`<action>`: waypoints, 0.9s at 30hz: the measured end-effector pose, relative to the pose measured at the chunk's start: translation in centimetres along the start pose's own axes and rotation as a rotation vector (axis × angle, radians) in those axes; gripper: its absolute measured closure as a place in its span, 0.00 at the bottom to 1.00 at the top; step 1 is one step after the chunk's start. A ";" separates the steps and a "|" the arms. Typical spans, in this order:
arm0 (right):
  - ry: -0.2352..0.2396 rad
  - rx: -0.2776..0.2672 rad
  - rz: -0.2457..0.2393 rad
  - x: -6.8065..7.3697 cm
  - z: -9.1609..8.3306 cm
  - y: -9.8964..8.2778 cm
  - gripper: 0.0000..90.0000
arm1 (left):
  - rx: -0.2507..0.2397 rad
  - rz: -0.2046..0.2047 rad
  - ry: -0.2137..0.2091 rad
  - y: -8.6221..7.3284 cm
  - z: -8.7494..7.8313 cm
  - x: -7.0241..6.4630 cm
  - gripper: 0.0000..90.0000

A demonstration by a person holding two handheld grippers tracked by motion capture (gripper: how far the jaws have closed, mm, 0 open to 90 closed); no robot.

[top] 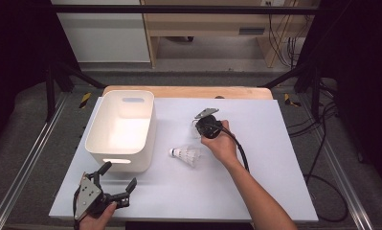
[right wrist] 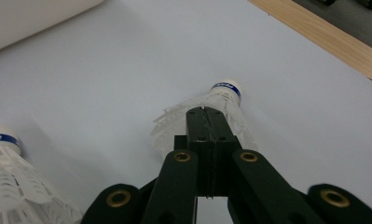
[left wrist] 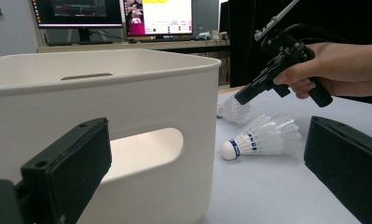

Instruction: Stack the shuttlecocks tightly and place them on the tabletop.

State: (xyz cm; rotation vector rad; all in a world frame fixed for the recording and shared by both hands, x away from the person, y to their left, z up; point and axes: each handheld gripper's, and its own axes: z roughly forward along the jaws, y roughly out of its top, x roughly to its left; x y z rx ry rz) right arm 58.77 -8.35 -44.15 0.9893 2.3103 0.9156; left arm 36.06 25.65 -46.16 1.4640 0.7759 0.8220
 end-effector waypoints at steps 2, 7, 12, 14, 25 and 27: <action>-0.009 0.006 -0.003 -0.3 -0.1 -0.3 1.00 | 0.001 0.001 -0.001 0.0 0.0 0.0 0.01; -0.013 0.013 0.017 -1.0 0.1 -1.4 1.00 | 0.000 0.001 -0.002 0.0 0.0 0.0 0.01; -0.006 0.011 0.026 -1.1 0.3 -2.0 1.00 | 0.001 0.001 -0.002 0.0 0.0 0.0 0.01; -0.003 0.008 0.023 -1.1 0.3 -1.9 1.00 | 0.002 0.002 -0.002 0.0 0.0 0.0 0.01; 0.021 -0.016 0.055 -0.1 0.2 -1.9 1.00 | 0.000 0.001 -0.003 0.0 0.0 0.0 0.01; 0.028 -0.023 0.067 0.2 0.1 -2.0 0.99 | 0.000 0.001 -0.002 0.0 0.0 0.0 0.01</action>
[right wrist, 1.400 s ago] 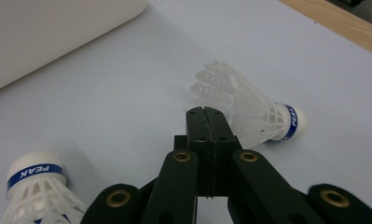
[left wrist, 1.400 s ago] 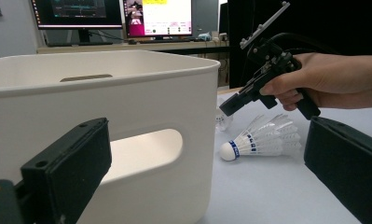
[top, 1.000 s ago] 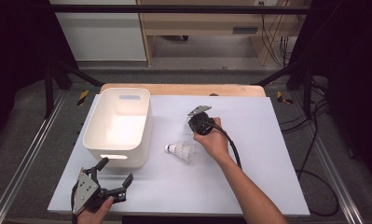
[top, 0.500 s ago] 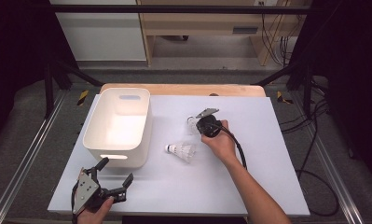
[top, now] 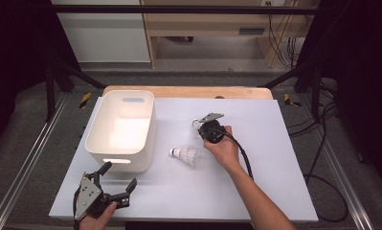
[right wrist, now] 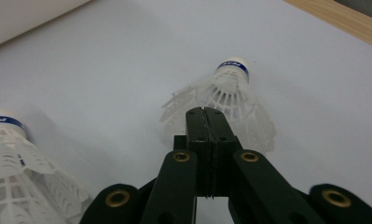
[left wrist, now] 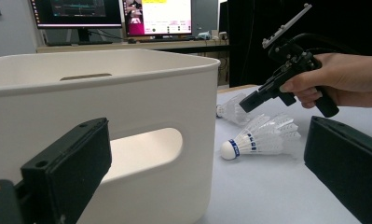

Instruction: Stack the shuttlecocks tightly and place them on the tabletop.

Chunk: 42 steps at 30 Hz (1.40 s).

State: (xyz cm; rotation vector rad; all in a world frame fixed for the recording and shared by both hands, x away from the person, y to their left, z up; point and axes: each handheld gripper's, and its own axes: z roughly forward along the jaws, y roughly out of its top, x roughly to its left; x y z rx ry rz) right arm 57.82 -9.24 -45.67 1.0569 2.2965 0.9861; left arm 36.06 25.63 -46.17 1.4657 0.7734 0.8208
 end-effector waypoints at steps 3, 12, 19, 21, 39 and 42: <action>0.011 -0.002 0.023 0.4 0.0 -0.2 0.94 | 0.001 0.002 -0.001 0.0 0.0 0.0 0.01; 0.034 -0.016 0.103 1.3 0.1 -0.1 0.69 | 0.002 0.005 -0.003 0.0 0.0 -0.1 0.01; 0.010 -0.024 0.156 1.4 1.0 0.2 0.61 | 0.002 0.004 -0.004 0.0 0.0 -0.1 0.01; 0.002 -0.025 0.168 1.3 1.2 0.3 0.60 | 0.002 0.004 -0.004 0.0 0.0 -0.1 0.01; -0.066 -0.019 0.169 1.2 2.6 0.3 0.94 | 0.000 0.000 -0.004 0.0 0.0 0.0 0.01; -0.066 -0.009 0.158 0.9 2.3 0.2 0.99 | 0.000 0.001 -0.005 0.0 0.0 0.0 0.01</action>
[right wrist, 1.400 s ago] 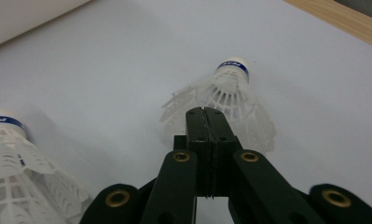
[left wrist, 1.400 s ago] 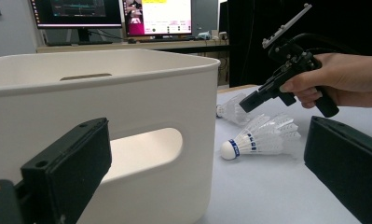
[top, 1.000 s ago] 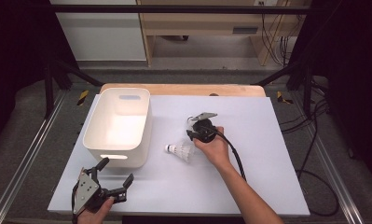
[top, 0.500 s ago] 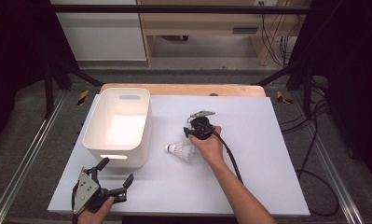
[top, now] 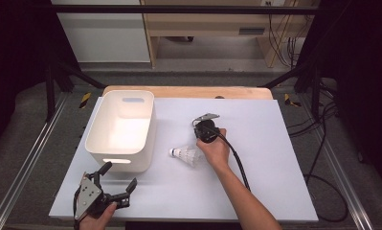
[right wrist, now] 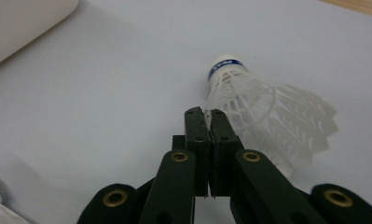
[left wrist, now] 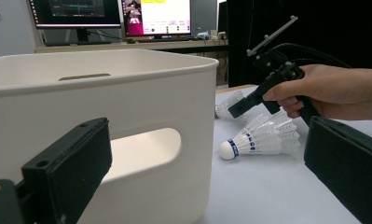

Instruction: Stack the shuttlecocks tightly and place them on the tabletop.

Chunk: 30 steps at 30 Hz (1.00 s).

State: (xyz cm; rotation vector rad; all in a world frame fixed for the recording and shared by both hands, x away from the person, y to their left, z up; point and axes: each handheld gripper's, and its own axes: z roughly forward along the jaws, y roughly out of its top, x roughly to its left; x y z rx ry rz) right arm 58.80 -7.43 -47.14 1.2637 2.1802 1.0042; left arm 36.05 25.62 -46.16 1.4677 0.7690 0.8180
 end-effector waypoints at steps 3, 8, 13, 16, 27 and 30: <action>0.007 0.003 -0.013 -0.3 -0.4 -0.1 1.00 | -0.001 -0.001 0.001 0.0 0.0 0.0 0.01; 0.016 -0.001 -0.037 -0.6 -1.3 -0.3 1.00 | 0.000 -0.001 0.000 0.0 0.0 0.0 0.01; 0.031 -0.020 -0.057 -0.8 -2.5 -0.6 1.00 | 0.002 0.003 -0.003 0.0 0.2 0.0 0.01; 0.041 -0.028 -0.064 -0.9 -3.3 -0.8 1.00 | 0.003 0.002 0.000 -0.1 0.2 0.0 0.01; 0.077 -0.051 -0.080 -1.3 -6.5 -2.5 1.00 | 0.007 0.007 0.000 -0.1 0.2 0.1 0.01; 0.084 -0.049 -0.083 -1.4 -7.3 -3.2 1.00 | 0.004 0.006 0.001 -0.1 0.2 0.1 0.01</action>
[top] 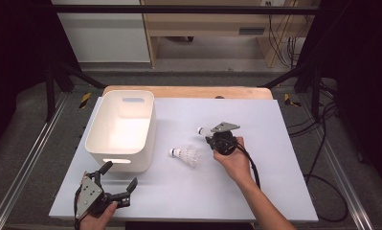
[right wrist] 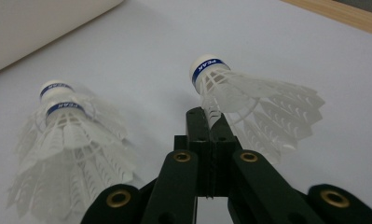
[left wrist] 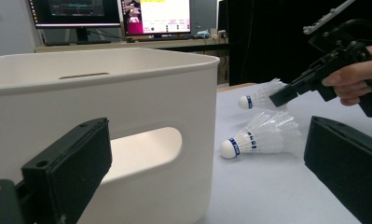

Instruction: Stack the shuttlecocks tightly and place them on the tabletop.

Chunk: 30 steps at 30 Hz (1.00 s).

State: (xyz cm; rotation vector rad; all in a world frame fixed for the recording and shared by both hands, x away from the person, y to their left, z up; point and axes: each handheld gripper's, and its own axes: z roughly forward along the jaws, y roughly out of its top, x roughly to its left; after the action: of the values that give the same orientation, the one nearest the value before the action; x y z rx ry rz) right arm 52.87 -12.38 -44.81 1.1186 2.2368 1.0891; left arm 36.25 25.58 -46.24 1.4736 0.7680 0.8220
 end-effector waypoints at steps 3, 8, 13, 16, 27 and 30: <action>0.007 0.000 -0.004 0.0 -0.7 -0.8 1.00 | 0.001 -0.001 0.003 0.0 0.0 0.1 0.01; 0.016 0.005 0.003 0.0 -1.7 -2.4 1.00 | 0.002 -0.002 0.007 0.0 -0.1 0.1 0.01; 0.026 0.005 0.002 0.2 -2.6 -3.6 1.00 | 0.002 -0.002 0.009 0.0 -0.1 0.1 0.01; 0.029 -0.001 0.003 0.3 -3.1 -4.0 1.00 | 0.002 -0.002 0.009 0.0 -0.1 0.1 0.01; 0.052 -0.010 -0.009 0.9 -4.9 -4.8 1.00 | 0.001 -0.004 0.010 0.0 -0.1 0.2 0.01; 0.061 -0.011 -0.022 1.3 -5.4 -5.0 1.00 | 0.001 -0.007 0.010 0.0 -0.1 0.2 0.01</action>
State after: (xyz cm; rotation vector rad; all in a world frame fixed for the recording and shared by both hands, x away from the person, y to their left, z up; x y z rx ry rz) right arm 46.19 -15.74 -45.48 1.0681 2.2817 1.1394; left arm 36.25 25.81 -46.27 1.4680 0.7799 0.8245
